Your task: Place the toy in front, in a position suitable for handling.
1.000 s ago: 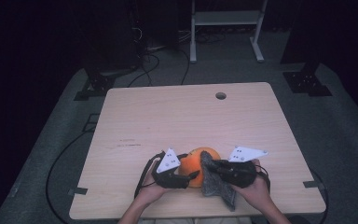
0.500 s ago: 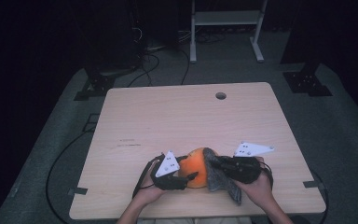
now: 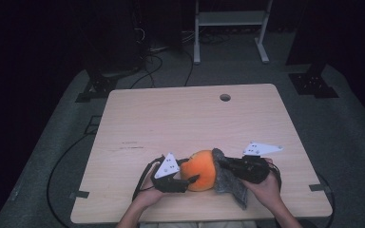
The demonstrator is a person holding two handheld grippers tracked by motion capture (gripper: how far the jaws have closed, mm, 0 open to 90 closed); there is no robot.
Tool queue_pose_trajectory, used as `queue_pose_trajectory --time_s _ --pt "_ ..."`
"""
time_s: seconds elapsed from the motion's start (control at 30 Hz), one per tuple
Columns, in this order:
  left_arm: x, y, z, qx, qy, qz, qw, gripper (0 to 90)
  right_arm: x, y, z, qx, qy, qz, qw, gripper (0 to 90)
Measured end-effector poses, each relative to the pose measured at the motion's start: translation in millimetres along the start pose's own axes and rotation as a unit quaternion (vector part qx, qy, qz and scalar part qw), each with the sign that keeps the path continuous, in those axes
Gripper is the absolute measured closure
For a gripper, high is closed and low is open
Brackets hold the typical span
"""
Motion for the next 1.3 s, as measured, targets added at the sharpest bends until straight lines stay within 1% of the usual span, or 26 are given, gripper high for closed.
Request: queue_pose_trajectory --time_s 0.03,0.07,0.1,0.17,0.2,0.27,0.33,0.37,0.4,0.47,0.53,0.57,0.6,0.67,0.8,0.83,0.9,0.97,1.03,1.07,1.1,1.13,1.17,1.2,1.23,1.3 --pt "0.1 -0.1 -0.1 -0.002 0.000 0.000 1.0000 35.5 -1.3 2.6 -2.4 0.003 -0.003 -0.003 1.0000 79.3" --pt "0.8 -0.2 0.2 -0.003 0.000 0.001 1.0000 35.5 -3.3 2.9 -2.5 0.006 0.000 -0.001 1.0000 79.3" --pt "1.3 -0.5 0.4 -0.004 -0.001 0.002 1.0000 35.5 -5.0 1.2 -1.2 0.003 0.002 -0.002 1.0000 79.3" --pt "1.8 -1.2 0.2 -0.009 0.000 0.001 1.0000 35.5 -5.9 -8.3 3.8 -0.020 0.010 -0.003 0.9998 79.3" --pt "1.5 -2.2 -0.1 -0.012 -0.001 0.002 0.9999 35.4 -5.8 -12.6 5.8 -0.025 0.013 0.000 0.9996 79.3" --pt "0.7 -3.8 -0.6 -0.016 -0.002 0.002 0.9999 35.1 -6.0 -24.9 12.7 -0.034 0.031 0.020 0.9987 79.3" --pt "0.9 -5.4 -1.1 -0.023 -0.003 0.003 0.9997 35.0 -5.4 -33.0 17.4 -0.043 0.043 0.032 0.9976 79.3" --pt "1.1 -6.8 -1.2 -0.025 -0.003 0.004 0.9997 35.0 -4.8 -35.9 18.5 -0.045 0.047 0.036 0.9972 79.3" --pt "1.3 -7.9 -1.2 -0.028 -0.002 0.006 0.9996 34.9 -3.8 -36.5 17.9 -0.052 0.043 0.032 0.9972 79.4" --pt "1.2 -9.4 -1.4 -0.034 -0.003 0.008 0.9994 34.7 -0.5 -30.9 11.3 -0.054 0.027 0.020 0.9980 79.4" --pt "0.7 -11.5 -1.6 -0.041 -0.006 0.013 0.9991 34.7 3.1 -19.9 0.4 -0.048 0.002 -0.003 0.9988 79.3" --pt "0.8 -12.3 -1.6 -0.046 -0.005 0.014 0.9988 34.7 4.2 -14.4 -4.1 -0.043 -0.007 -0.013 0.9990 79.2" --pt "1.0 -13.2 -1.6 -0.050 -0.006 0.016 0.9986 34.6 4.3 -10.7 -6.4 -0.035 -0.010 -0.018 0.9992 79.2" --pt "1.9 -14.9 -1.4 -0.055 -0.005 0.020 0.9983 34.6 1.9 -10.0 -3.9 -0.032 -0.001 -0.016 0.9994 79.2" --pt "1.6 -18.1 -2.2 -0.061 -0.006 0.025 0.9978 34.5 -0.1 -26.3 8.9 -0.053 0.029 0.004 0.9982 79.2" --pt "1.4 -19.0 -2.3 -0.062 -0.006 0.028 0.9977 34.5 0.6 -28.4 10.6 -0.060 0.031 0.003 0.9977 79.3" --pt "1.4 -20.5 -2.3 -0.062 -0.006 0.032 0.9975 34.3 3.9 -25.3 8.5 -0.063 0.025 -0.007 0.9976 79.3" --pt "1.5 -21.4 -2.4 -0.061 -0.007 0.037 0.9974 33.9 8.1 -13.7 -1.8 -0.056 0.002 -0.036 0.9978 79.2" --pt "1.7 -21.2 -2.7 -0.054 -0.007 0.041 0.9977 32.1 8.8 -5.4 -7.3 -0.047 -0.005 -0.053 0.9975 79.1" --pt "1.5 -20.3 -3.1 -0.041 -0.007 0.044 0.9982 29.5 7.6 -4.3 -6.8 -0.041 0.000 -0.049 0.9980 79.1" --pt "1.2 -19.8 -3.6 -0.030 -0.008 0.045 0.9985 26.8 5.4 -6.5 -3.8 -0.039 0.009 -0.042 0.9983 79.2" --pt "0.9 -19.1 -4.1 -0.022 -0.007 0.045 0.9987 26.0 4.4 -9.3 -1.3 -0.041 0.016 -0.035 0.9984 79.2" --pt "0.3 -19.3 -4.7 -0.020 -0.008 0.045 0.9987 26.0 3.4 -13.7 1.8 -0.041 0.024 -0.025 0.9986 79.2" --pt "-0.3 -20.2 -5.2 -0.022 -0.007 0.044 0.9987 26.4 3.9 -16.7 3.2 -0.045 0.027 -0.022 0.9984 79.3" --pt "-0.9 -21.0 -5.7 -0.030 -0.006 0.040 0.9987 27.6 5.3 -17.2 2.9 -0.051 0.027 -0.025 0.9980 79.4" --pt "-2.3 -23.6 -6.6 -0.045 -0.002 0.034 0.9984 30.6 8.6 -12.3 0.4 -0.043 0.025 -0.030 0.9983 79.4"
Point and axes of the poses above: each handheld gripper's, and its own axes: x roughly backward along the jaws, z roughly out of its underside, y roughly to its left, the point moved 9 cm from there along -x, roughly forward along the jaws, and after that the axes turned 3 degrees about -y, right-handed, at the moved point
